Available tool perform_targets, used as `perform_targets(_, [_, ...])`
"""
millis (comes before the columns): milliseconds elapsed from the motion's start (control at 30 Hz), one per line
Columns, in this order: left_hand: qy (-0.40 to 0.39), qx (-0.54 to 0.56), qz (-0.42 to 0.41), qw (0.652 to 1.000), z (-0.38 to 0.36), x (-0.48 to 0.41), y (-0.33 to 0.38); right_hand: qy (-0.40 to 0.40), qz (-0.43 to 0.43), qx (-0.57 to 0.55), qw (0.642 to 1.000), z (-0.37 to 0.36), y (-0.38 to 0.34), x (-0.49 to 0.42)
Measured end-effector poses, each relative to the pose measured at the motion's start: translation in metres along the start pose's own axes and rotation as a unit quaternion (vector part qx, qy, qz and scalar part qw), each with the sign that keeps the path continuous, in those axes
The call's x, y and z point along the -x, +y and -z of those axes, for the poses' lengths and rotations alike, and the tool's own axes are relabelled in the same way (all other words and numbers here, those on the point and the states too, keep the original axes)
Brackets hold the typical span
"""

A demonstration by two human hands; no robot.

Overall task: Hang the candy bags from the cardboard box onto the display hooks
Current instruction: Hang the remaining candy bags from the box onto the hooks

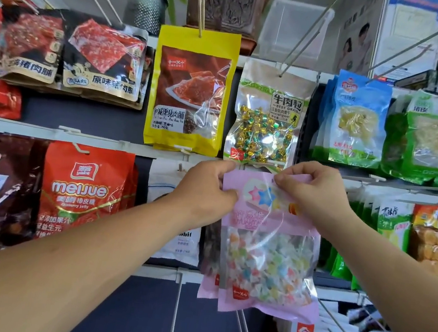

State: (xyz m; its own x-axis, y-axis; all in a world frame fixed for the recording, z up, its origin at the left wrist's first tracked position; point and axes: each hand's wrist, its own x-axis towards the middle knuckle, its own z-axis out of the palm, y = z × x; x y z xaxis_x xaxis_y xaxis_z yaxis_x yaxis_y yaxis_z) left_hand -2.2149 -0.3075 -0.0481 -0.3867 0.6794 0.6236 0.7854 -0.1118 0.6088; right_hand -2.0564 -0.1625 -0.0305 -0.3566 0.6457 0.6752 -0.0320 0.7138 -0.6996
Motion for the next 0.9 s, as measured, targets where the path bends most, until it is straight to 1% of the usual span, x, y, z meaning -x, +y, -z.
perform_targets(67, [0.006, -0.007, -0.003, 1.000, -0.001, 0.002, 0.002, -0.011, -0.017, -0.013, 1.000, -0.002, 0.005, 0.003])
perform_targets(167, [0.063, 0.005, -0.006, 0.998, 0.000, 0.000, 0.000, -0.035, -0.045, -0.068, 0.996, -0.004, 0.007, 0.006])
perform_targets(267, [0.099, 0.022, -0.014, 0.995, 0.000, -0.009, -0.002, -0.029, -0.046, -0.099, 0.994, -0.003, 0.008, 0.002])
perform_targets(433, [0.105, -0.024, 0.004, 0.994, -0.003, -0.020, -0.009, -0.033, -0.042, -0.013, 0.998, -0.012, 0.016, -0.006])
perform_targets(467, [0.104, -0.034, 0.010, 0.994, -0.005, -0.021, -0.011, -0.027, -0.035, 0.005, 0.999, -0.016, 0.018, -0.007])
perform_targets(500, [0.102, -0.042, 0.013, 0.994, -0.006, -0.021, -0.014, -0.007, -0.010, 0.045, 0.999, -0.019, 0.020, -0.007])
perform_targets(533, [0.098, -0.049, 0.015, 0.994, -0.007, -0.021, -0.016, 0.027, 0.040, 0.115, 0.992, -0.021, 0.022, -0.007])
perform_targets(567, [0.091, -0.051, 0.017, 0.994, -0.007, -0.020, -0.017, 0.069, 0.104, 0.201, 0.972, -0.021, 0.025, -0.004])
perform_targets(600, [0.078, -0.044, 0.018, 0.996, -0.007, -0.018, -0.018, 0.110, 0.179, 0.274, 0.939, -0.022, 0.028, 0.003])
perform_targets(633, [0.063, -0.028, 0.019, 0.997, -0.006, -0.015, -0.020, 0.139, 0.249, 0.322, 0.903, -0.022, 0.032, 0.014])
perform_targets(667, [0.049, -0.006, 0.021, 0.999, -0.005, -0.010, -0.024, 0.142, 0.307, 0.352, 0.873, -0.024, 0.036, 0.028])
perform_targets(700, [0.042, 0.015, 0.021, 0.999, -0.004, -0.003, -0.027, 0.120, 0.349, 0.373, 0.851, -0.027, 0.044, 0.043])
perform_targets(733, [0.040, 0.027, 0.024, 0.999, -0.003, 0.004, -0.031, 0.082, 0.373, 0.391, 0.837, -0.031, 0.052, 0.056])
perform_targets(767, [0.044, 0.033, 0.027, 0.998, -0.001, 0.013, -0.035, 0.040, 0.378, 0.407, 0.831, -0.035, 0.061, 0.065])
perform_targets(833, [0.057, 0.034, 0.047, 0.997, 0.001, 0.028, -0.043, -0.019, 0.356, 0.432, 0.828, -0.041, 0.074, 0.071])
perform_targets(900, [0.057, 0.039, 0.071, 0.995, 0.002, 0.043, -0.049, -0.044, 0.320, 0.450, 0.832, -0.046, 0.077, 0.069])
